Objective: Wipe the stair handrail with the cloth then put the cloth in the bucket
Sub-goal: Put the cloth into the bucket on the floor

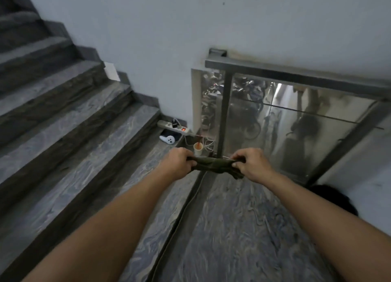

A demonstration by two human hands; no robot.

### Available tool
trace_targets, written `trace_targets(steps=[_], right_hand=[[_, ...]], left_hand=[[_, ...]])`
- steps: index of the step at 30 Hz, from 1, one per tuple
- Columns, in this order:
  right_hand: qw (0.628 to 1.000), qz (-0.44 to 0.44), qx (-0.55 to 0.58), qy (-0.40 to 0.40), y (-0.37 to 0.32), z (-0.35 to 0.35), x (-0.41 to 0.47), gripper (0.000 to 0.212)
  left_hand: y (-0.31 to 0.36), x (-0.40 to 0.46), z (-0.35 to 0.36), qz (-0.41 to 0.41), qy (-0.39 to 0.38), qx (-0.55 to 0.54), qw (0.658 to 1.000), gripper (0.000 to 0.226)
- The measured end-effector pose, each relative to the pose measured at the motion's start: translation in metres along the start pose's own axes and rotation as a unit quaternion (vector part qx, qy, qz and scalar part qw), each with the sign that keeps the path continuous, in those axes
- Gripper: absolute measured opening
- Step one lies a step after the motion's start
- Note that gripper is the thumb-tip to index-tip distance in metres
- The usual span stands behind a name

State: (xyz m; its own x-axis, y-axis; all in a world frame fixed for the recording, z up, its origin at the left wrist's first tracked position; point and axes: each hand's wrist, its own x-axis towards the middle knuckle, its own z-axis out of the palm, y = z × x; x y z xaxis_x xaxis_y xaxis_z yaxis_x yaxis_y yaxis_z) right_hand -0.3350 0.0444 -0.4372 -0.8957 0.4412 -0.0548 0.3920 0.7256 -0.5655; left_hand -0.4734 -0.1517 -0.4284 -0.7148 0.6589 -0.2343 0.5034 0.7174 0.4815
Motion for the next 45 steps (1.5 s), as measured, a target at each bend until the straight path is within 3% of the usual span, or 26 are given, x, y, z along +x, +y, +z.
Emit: trace_targets(steps=[5,12,17,20,25,35,45], right_hand=[[0.997,0.03,-0.04,0.054,0.026,-0.056,0.025,0.015],[0.977,0.143,-0.114,0.106,0.08,-0.101,0.069,0.018],[0.959,0.229,-0.105,0.131,0.119,-0.132,0.081,0.018],[0.945,0.278,-0.086,0.152,0.149,-0.149,0.076,0.018],[0.919,0.356,-0.035,0.166,0.199,-0.165,0.055,0.011],[0.869,0.451,0.007,0.205,0.344,-0.128,0.017,0.02],[0.825,0.512,0.037,0.235,0.539,0.027,0.011,0.023]], left_hand=[[0.059,0.063,-0.014,0.078,-0.004,0.038,0.996,0.023],[0.122,0.162,-0.007,0.153,-0.105,0.027,0.982,0.022],[0.179,0.233,0.018,0.237,-0.179,0.034,0.954,0.009],[0.217,0.262,0.041,0.26,-0.228,0.036,0.938,0.011],[0.274,0.287,0.084,0.292,-0.244,0.046,0.924,0.018],[0.347,0.331,0.241,0.328,-0.276,0.059,0.902,0.014],[0.32,0.398,0.487,0.379,-0.291,0.093,0.873,0.015]])
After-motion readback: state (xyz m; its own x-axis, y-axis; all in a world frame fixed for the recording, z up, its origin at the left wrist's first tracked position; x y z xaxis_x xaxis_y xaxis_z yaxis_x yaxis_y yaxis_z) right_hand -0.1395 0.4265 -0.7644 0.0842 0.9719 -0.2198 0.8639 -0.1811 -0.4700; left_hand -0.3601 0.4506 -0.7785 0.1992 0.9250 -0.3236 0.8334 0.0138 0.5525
